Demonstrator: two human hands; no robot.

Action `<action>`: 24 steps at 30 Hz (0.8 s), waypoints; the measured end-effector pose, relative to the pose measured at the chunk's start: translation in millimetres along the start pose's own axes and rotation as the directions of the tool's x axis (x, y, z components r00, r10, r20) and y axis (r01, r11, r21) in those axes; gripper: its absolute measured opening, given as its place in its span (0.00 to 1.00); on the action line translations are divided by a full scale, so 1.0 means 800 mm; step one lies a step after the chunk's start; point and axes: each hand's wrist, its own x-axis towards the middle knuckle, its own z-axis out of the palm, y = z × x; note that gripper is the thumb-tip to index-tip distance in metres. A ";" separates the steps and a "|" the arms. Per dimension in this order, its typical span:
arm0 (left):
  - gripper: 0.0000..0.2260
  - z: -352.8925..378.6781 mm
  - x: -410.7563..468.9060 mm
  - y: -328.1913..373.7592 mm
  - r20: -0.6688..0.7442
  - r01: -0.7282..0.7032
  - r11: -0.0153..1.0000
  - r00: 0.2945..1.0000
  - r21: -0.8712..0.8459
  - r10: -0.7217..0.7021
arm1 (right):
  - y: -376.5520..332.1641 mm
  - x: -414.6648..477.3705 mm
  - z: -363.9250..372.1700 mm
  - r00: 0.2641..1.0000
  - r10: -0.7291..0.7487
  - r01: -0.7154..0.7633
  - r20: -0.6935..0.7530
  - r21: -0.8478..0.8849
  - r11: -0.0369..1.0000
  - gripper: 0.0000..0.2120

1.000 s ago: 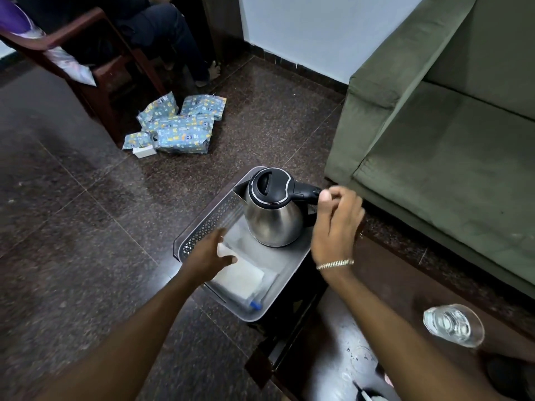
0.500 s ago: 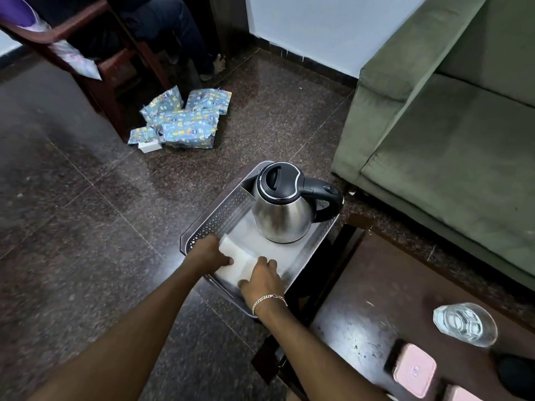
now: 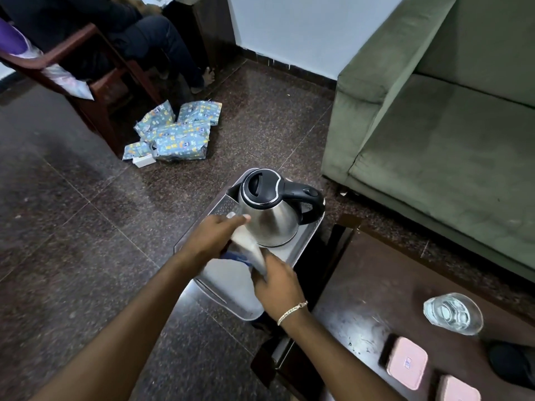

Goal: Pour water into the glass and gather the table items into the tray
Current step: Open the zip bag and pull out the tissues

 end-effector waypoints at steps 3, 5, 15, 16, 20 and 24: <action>0.31 0.032 -0.038 0.031 0.140 -0.120 0.991 0.982 -0.066 0.129 | -0.005 -0.014 -0.053 0.996 0.086 -0.079 -0.007 0.316 0.945 0.14; 0.26 0.064 -0.061 0.041 0.215 -0.244 0.969 0.945 -0.037 0.246 | -0.003 -0.029 -0.093 0.992 0.123 -0.110 0.003 0.470 0.876 0.14; 0.14 0.243 -0.116 0.040 0.191 -0.500 0.866 0.852 0.013 0.488 | 0.066 -0.131 -0.247 0.945 0.326 -0.204 -0.034 0.716 0.667 0.12; 0.14 0.256 -0.122 0.042 0.187 -0.512 0.859 0.844 0.003 0.502 | 0.078 -0.139 -0.257 0.932 0.359 -0.202 -0.056 0.741 0.640 0.12; 0.17 0.313 -0.145 0.057 0.248 -0.585 0.811 0.785 -0.001 0.567 | 0.141 -0.190 -0.316 0.833 0.523 -0.175 -0.180 0.812 0.557 0.20; 0.09 0.352 -0.162 0.074 0.333 -0.592 0.806 0.764 0.020 0.553 | 0.194 -0.235 -0.358 0.676 0.636 -0.289 -0.372 0.660 0.693 0.23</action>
